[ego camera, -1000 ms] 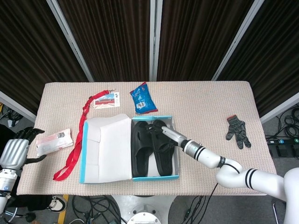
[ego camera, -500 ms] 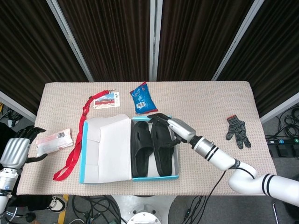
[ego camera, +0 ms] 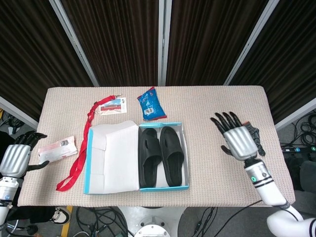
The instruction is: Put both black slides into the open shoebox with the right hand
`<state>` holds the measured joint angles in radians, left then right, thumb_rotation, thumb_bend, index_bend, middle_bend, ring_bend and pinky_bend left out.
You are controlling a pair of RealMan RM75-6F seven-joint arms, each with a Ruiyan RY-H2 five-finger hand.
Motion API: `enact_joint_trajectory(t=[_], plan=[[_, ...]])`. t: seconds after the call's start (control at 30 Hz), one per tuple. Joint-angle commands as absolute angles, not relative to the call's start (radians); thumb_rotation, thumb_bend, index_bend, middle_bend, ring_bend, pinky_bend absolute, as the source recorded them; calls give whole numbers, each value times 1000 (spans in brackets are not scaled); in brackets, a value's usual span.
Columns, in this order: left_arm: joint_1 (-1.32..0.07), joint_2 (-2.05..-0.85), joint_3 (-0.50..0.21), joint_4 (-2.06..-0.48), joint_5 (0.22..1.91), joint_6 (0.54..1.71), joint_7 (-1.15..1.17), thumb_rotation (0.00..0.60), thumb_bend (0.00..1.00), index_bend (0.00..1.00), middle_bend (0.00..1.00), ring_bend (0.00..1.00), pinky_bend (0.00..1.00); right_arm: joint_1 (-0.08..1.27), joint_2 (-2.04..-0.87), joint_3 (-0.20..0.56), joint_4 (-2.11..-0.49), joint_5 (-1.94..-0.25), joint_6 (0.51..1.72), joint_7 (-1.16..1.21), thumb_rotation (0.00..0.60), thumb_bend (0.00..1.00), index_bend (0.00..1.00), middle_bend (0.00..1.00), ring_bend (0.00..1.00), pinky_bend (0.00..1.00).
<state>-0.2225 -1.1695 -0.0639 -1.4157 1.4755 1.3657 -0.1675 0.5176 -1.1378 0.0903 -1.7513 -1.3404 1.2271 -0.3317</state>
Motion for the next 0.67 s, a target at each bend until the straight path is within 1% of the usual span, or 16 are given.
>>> enact_joint_trajectory(t=[0.03,0.2,0.4,0.53,0.67], plan=[[-223,-1172,-65,-1414,1475,1366,-161,600,116,239,230,123,190,397,-1124,20,-1771,-1319,1353,-415,600,72,83,34,0,0],[-224,-1182,-64,-1408,1479,1371,-151,600,116,239,229,124,190,321,-1171,-18,-1697,-1371,1424,-376,600,72,74,34,0,0],[-224,-1194,-61,-1408,1489,1380,-137,600,117,238,230,124,190,260,-1217,-55,-1606,-1421,1447,-302,600,72,50,32,0,0],[-227,-1198,-62,-1416,1491,1379,-124,600,116,239,230,123,190,236,-1245,-63,-1564,-1438,1448,-274,600,73,48,29,0,0],[-232,-1202,-62,-1422,1488,1370,-113,600,117,239,229,124,190,227,-1262,-55,-1539,-1452,1444,-252,600,74,47,29,0,0]])
